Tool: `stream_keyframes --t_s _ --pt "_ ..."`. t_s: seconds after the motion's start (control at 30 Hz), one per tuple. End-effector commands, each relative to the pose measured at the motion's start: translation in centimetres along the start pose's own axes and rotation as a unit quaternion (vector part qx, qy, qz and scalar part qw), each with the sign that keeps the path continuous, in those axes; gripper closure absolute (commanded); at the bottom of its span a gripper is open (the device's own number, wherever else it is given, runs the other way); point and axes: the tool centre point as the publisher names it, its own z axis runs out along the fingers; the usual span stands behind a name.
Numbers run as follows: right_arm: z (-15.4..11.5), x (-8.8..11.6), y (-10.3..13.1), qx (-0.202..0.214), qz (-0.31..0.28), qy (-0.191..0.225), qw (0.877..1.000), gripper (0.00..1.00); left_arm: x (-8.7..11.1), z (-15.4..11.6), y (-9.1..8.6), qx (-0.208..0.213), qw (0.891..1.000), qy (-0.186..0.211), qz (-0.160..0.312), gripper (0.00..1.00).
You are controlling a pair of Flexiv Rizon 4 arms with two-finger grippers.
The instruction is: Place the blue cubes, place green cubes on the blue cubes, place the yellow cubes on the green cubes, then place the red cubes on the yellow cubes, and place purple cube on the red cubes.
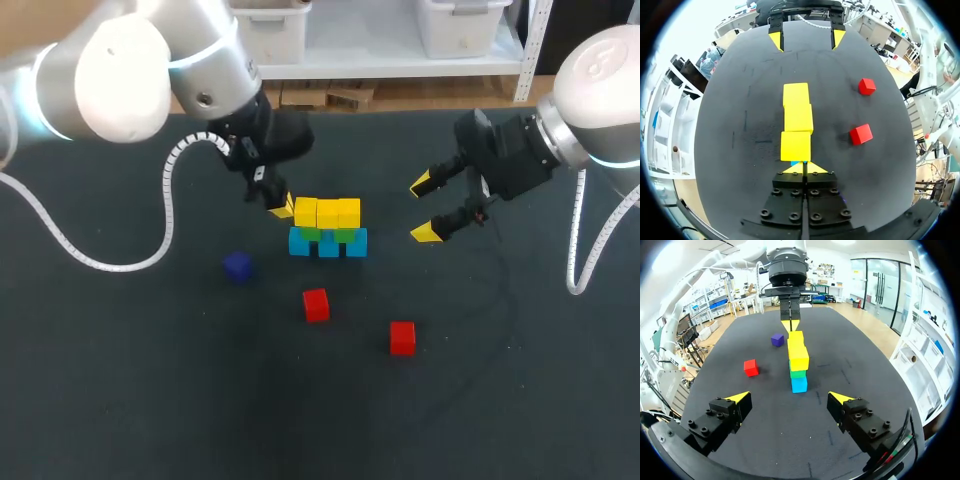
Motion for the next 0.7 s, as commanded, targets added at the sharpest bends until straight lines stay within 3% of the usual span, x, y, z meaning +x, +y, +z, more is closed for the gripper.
stream_keyframes --t_s 0.03,0.57,0.7 --pt "0.0 0.0 0.0 0.000 -0.001 -0.001 1.000 0.00 -0.1 0.1 0.2 0.003 1.000 0.001 0.001 1.00" --pt "0.0 0.0 0.0 0.000 -0.001 -0.001 1.000 0.00 1.4 -0.7 -0.3 -0.003 1.000 0.011 -0.006 1.00" --pt "0.0 0.0 0.0 0.000 -0.001 -0.001 1.000 0.00 2.4 -1.3 -0.9 -0.008 1.000 0.014 -0.009 0.92"
